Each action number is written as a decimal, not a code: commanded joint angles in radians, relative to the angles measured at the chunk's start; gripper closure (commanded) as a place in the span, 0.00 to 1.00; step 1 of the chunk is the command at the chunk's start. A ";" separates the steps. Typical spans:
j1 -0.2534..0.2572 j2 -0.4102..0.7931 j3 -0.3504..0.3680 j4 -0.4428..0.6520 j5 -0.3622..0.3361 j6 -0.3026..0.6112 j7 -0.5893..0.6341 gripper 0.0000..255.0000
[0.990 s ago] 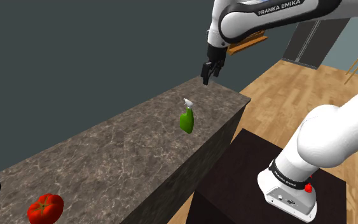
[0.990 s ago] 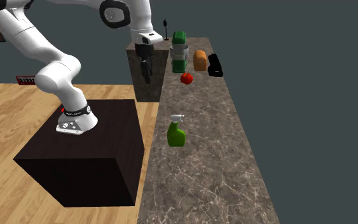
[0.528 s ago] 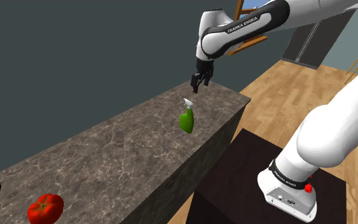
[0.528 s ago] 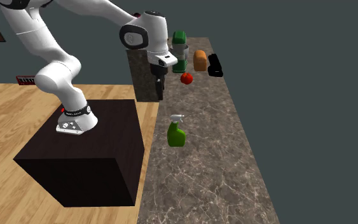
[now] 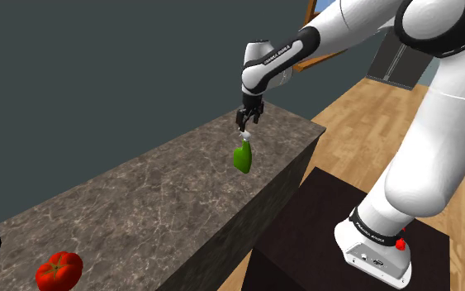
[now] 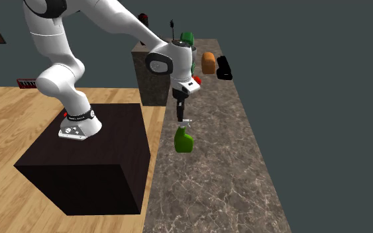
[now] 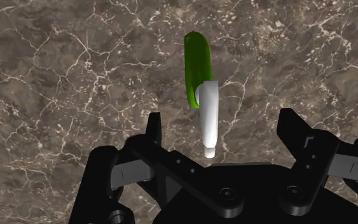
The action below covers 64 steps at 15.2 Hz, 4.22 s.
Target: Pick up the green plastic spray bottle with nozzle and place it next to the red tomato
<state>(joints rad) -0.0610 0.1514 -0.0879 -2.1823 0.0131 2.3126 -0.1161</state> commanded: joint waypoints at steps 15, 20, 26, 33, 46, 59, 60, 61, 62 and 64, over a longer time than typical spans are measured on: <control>-0.008 0.124 0.005 0.006 0.026 0.110 -0.016 0.00; -0.008 0.124 0.004 0.006 0.026 0.110 -0.016 1.00; -0.008 0.124 0.005 0.006 0.026 0.110 -0.016 1.00; -0.005 0.057 0.001 0.023 0.016 0.027 -0.009 1.00; -0.003 -0.045 -0.002 0.082 0.002 -0.134 0.001 1.00; -0.001 -0.116 -0.002 0.177 -0.006 -0.299 0.007 1.00; -0.001 -0.120 -0.002 0.186 -0.007 -0.312 0.007 1.00; -0.001 -0.124 -0.002 0.195 -0.007 -0.325 0.008 1.00; -0.001 -0.128 -0.002 0.204 -0.007 -0.338 0.008 1.00; -0.001 -0.134 -0.002 0.223 -0.008 -0.364 0.008 1.00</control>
<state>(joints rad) -0.0624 0.0223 -0.0904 -1.9689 0.0056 1.9638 -0.1086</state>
